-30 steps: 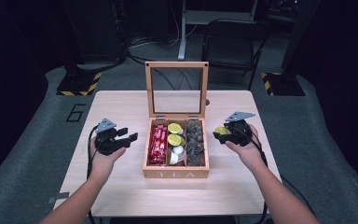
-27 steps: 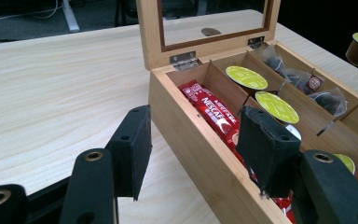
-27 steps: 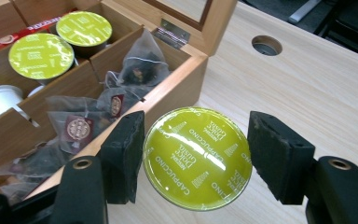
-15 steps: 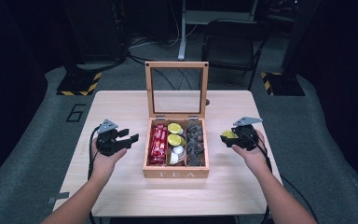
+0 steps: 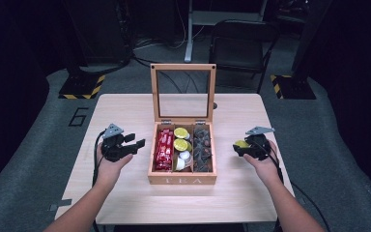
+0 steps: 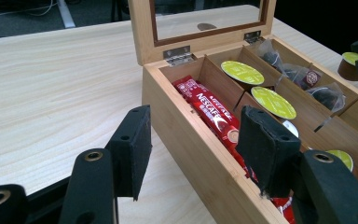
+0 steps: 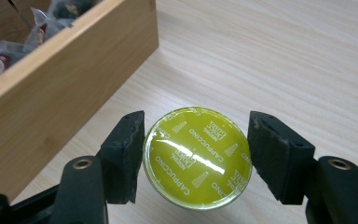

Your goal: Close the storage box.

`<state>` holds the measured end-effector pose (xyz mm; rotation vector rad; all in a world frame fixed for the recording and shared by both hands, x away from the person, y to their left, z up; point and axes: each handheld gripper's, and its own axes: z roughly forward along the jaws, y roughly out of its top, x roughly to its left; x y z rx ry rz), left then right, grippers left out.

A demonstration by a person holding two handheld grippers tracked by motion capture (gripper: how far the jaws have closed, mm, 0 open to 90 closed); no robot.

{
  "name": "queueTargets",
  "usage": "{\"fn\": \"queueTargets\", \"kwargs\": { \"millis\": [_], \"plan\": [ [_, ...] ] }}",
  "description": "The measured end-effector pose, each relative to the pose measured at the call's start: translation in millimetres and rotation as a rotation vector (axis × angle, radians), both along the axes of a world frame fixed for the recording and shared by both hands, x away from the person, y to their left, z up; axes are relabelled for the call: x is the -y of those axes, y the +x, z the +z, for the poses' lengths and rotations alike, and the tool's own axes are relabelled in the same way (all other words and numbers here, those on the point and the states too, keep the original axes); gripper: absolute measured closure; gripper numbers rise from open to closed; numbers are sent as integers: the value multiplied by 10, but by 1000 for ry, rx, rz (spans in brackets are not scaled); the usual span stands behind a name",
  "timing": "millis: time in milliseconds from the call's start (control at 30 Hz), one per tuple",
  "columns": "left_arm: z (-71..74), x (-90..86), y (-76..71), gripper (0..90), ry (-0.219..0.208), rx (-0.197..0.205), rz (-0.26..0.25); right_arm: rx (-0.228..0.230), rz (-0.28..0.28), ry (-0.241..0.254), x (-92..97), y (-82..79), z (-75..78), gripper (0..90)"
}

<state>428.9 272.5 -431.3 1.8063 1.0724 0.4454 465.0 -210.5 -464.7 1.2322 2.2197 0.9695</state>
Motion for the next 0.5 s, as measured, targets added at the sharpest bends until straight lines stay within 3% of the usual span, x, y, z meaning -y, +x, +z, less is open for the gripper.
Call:
{"fn": "queueTargets", "kwargs": {
  "millis": [133, 167, 500],
  "plan": [
    [-4, 7, 2, 446, -1, 2, 2, 2, -7, -29, 23, -3, -55, 374],
    [-3, 8, 2, 447, 0, 1, 1, -14, -30, -19, 8, -12, -64, 374],
    [-5, 18, -1, 446, 5, -1, -2, -27, -45, -30, 57, -26, -163, 374]
  ]
}}
